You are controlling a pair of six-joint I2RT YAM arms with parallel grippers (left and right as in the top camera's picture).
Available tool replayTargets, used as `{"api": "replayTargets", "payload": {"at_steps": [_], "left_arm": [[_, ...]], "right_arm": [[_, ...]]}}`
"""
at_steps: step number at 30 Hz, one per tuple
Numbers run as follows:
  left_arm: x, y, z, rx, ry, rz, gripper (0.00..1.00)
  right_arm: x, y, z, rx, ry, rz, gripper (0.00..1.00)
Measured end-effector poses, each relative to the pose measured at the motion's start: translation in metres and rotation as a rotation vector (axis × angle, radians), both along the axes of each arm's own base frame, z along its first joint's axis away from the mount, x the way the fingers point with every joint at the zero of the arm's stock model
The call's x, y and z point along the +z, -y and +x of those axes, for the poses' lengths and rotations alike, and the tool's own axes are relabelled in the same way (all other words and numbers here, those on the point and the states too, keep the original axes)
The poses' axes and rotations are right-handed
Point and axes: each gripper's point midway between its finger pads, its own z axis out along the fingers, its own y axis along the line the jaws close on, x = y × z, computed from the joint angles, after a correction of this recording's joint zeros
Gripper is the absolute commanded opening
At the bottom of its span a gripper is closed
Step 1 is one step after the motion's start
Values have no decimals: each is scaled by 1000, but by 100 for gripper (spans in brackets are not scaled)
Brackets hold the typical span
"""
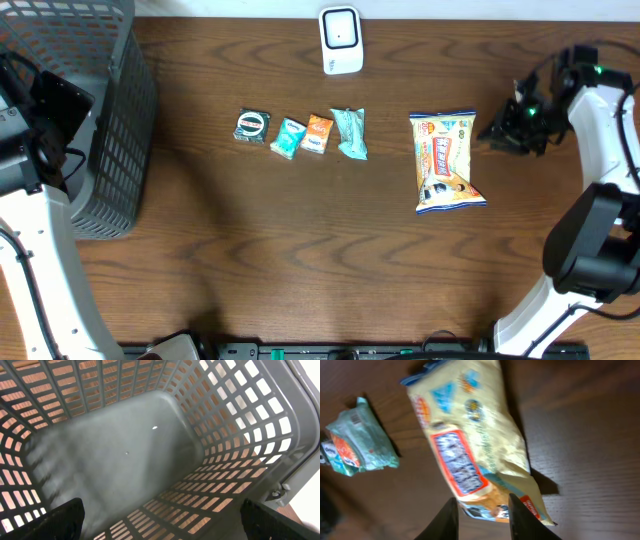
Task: Scan the item barcode
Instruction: 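Flip the snack bag over with the right gripper and release it, then grasp the flipped snack bag's top edge with the right gripper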
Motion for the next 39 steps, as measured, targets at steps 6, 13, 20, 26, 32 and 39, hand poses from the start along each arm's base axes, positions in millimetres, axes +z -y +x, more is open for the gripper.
{"api": "replayTargets", "payload": {"at_steps": [6,13,20,26,32,39], "left_arm": [[0,0,0,0,0,0,97],[0,0,0,0,0,0,98],[0,0,0,0,0,0,98],[0,0,0,0,0,0,98],[0,0,0,0,0,0,97],[0,0,0,0,0,0,98]], "right_arm": [[2,-39,5,126,27,-134,1],[-35,-68,1,189,-17,-273,1],[-100,-71,-16,187,-104,-365,1],[-94,-64,-16,168,-121,-397,1],[-58,-55,12,138,-64,-432,2],[-37,-37,31,98,-4,-508,8]]}}
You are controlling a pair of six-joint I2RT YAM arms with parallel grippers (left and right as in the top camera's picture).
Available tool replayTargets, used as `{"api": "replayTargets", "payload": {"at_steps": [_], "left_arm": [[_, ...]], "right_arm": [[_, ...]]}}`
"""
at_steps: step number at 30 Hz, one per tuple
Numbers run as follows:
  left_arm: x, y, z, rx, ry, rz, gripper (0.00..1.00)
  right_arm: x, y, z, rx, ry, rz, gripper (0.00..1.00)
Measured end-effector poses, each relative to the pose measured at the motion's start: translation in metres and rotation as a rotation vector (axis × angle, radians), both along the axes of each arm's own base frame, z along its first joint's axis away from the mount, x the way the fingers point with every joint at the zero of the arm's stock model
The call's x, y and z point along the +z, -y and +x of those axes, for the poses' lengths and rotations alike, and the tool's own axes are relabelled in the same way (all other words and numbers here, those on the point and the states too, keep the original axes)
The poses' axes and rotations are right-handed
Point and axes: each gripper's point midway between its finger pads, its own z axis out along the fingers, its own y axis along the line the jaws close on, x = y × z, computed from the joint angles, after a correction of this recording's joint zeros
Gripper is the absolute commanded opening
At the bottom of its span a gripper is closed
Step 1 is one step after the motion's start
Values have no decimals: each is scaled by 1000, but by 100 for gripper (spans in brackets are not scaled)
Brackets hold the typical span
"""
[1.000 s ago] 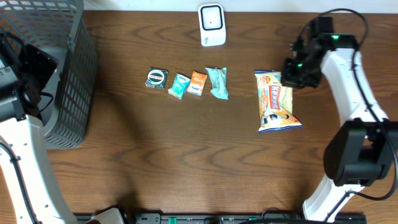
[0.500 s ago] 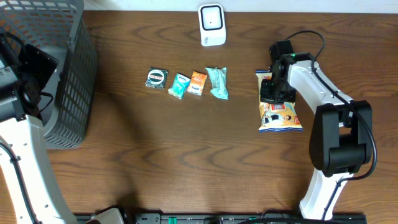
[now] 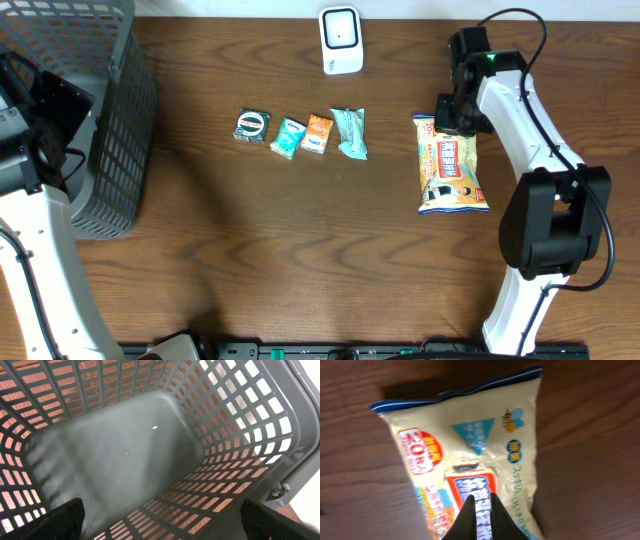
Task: Scan the item barcode
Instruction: 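Grasp the flipped snack bag's top edge with the right gripper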
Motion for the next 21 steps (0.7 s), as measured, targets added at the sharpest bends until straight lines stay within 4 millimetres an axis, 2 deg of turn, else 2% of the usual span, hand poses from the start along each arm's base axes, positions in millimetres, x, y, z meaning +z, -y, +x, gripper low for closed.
{"api": "replayTargets", "payload": {"at_steps": [3,6,9,11,15,18,21], "left_arm": [[0,0,0,0,0,0,98],[0,0,0,0,0,0,97],[0,0,0,0,0,0,98],[0,0,0,0,0,0,98],[0,0,0,0,0,0,98],[0,0,0,0,0,0,98],[0,0,0,0,0,0,98]], "right_arm": [[-8,5,2,-8,14,-12,8],[-28,5,5,-11,38,-4,9],[-53,-3,5,-3,66,44,7],[-62,-9,7,4,82,82,7],[-60,-28,19,25,133,181,7],[-55,-37,21,38,134,203,7],[-38,-41,24,41,121,212,7]]}}
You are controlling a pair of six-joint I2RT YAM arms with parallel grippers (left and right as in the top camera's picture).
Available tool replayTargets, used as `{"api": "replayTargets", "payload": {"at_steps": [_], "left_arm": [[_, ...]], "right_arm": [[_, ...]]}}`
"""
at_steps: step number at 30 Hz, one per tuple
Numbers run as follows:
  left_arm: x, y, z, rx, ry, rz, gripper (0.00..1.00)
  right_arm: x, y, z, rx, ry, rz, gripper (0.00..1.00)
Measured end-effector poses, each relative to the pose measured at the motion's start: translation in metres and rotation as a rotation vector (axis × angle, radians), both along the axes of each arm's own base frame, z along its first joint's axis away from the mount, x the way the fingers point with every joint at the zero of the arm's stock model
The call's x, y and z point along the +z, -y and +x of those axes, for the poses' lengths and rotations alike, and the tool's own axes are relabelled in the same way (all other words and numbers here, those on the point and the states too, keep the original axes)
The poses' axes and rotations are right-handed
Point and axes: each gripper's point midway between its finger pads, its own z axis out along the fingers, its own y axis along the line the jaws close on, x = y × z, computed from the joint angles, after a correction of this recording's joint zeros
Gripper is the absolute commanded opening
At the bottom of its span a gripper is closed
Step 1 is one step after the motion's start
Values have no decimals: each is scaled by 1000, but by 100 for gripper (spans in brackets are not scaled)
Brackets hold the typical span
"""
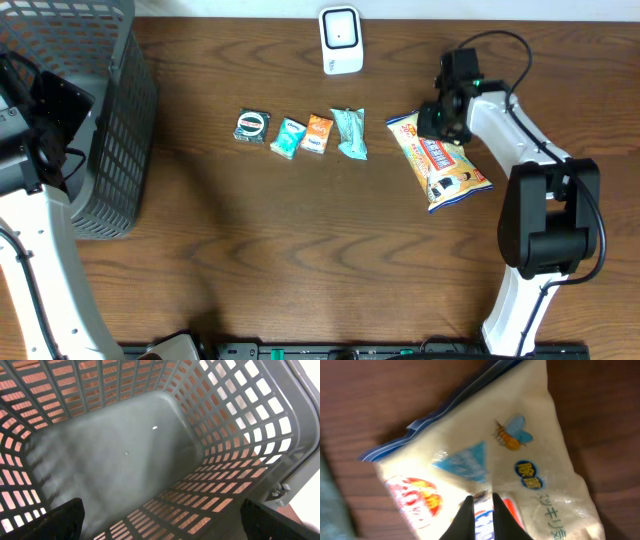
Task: Scan the item barcode
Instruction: 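Grasp the flipped snack bag's top edge with the right gripper, then lift the snack bag and swing it past the scanner face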
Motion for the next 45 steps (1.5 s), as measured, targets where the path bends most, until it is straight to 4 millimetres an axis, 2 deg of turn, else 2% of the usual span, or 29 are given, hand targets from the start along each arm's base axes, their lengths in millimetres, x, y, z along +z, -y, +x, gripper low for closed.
{"api": "replayTargets", "payload": {"at_steps": [4,6,8,13,18,20,23,27,28,29,31,33,36,38,41,45], "left_arm": [[0,0,0,-1,-1,0,98],[0,0,0,0,0,0,98],[0,0,0,0,0,0,98],[0,0,0,0,0,0,98],[0,0,0,0,0,0,97],[0,0,0,0,0,0,98],[0,0,0,0,0,0,98],[0,0,0,0,0,0,98],[0,0,0,0,0,0,98],[0,0,0,0,0,0,98],[0,0,0,0,-1,-1,98],[0,0,0,0,0,0,97],[0,0,0,0,0,0,97],[0,0,0,0,0,0,98],[0,0,0,0,0,0,97],[0,0,0,0,0,0,98]], "right_arm": [[37,2,1,5,-31,-3,7],[48,4,-10,15,-79,-11,7],[49,6,-25,27,-139,-20,4],[29,10,-63,41,-288,-41,8],[-14,16,-95,49,-382,-70,8],[-26,16,-100,49,-387,-63,7],[-25,12,-98,51,-361,-37,8],[-19,1,-99,61,-376,26,20],[-14,-1,-96,64,-380,36,30],[-7,-3,-89,67,-366,40,57],[8,0,-75,65,-327,27,78],[27,8,-53,49,-252,0,84],[44,27,-24,21,-144,-35,94],[45,42,-18,-5,-120,-52,99],[42,60,-15,-33,-110,-57,99],[27,62,-14,3,-109,14,99]]}}
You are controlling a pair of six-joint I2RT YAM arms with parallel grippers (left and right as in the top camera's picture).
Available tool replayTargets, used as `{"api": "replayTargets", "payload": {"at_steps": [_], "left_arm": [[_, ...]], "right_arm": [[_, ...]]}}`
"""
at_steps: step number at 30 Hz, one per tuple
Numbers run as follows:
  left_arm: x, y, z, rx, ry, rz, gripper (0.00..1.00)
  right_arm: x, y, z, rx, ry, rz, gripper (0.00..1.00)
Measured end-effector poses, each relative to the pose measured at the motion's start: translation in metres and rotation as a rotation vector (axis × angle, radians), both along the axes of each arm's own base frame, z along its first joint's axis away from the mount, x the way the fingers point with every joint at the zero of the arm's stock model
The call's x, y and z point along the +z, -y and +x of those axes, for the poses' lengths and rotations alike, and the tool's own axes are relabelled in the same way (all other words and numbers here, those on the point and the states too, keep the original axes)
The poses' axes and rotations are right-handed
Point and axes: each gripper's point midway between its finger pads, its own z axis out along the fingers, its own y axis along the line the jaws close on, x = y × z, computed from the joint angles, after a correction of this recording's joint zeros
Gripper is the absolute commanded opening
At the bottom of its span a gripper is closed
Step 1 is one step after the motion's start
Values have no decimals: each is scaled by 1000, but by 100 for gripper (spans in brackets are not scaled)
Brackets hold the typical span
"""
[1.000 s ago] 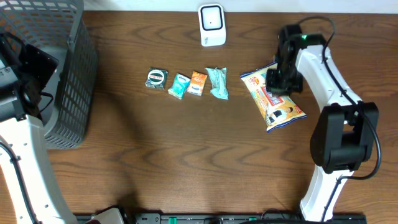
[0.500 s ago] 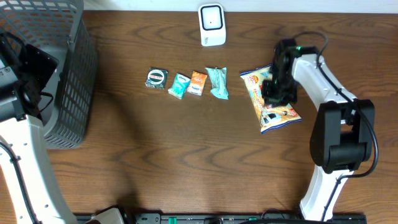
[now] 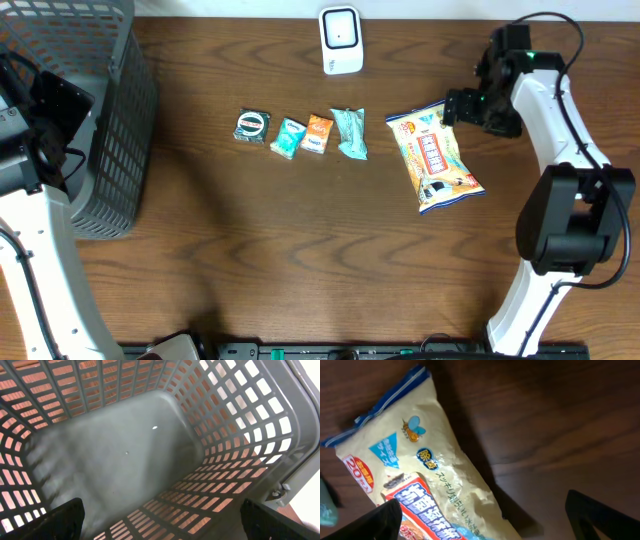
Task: Scan the item barcode
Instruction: 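Lift the snack bag and swing it past the scanner face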
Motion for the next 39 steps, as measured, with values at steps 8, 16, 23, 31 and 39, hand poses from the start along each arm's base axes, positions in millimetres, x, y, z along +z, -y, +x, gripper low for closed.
{"api": "replayTargets", "payload": {"at_steps": [8,16,23,31,39], "left_arm": [[0,0,0,0,0,0,98],[0,0,0,0,0,0,98],[0,0,0,0,0,0,98],[0,0,0,0,0,0,98],[0,0,0,0,0,0,98]], "right_arm": [[-55,-36,-31,133,-125,231,93],[-58,-54,-31,186,-79,341,62],[-56,-74,-39,206,-83,440,1],[-43,-97,-38,219,-70,565,1],[13,-113,10,198,82,705,1]]}}
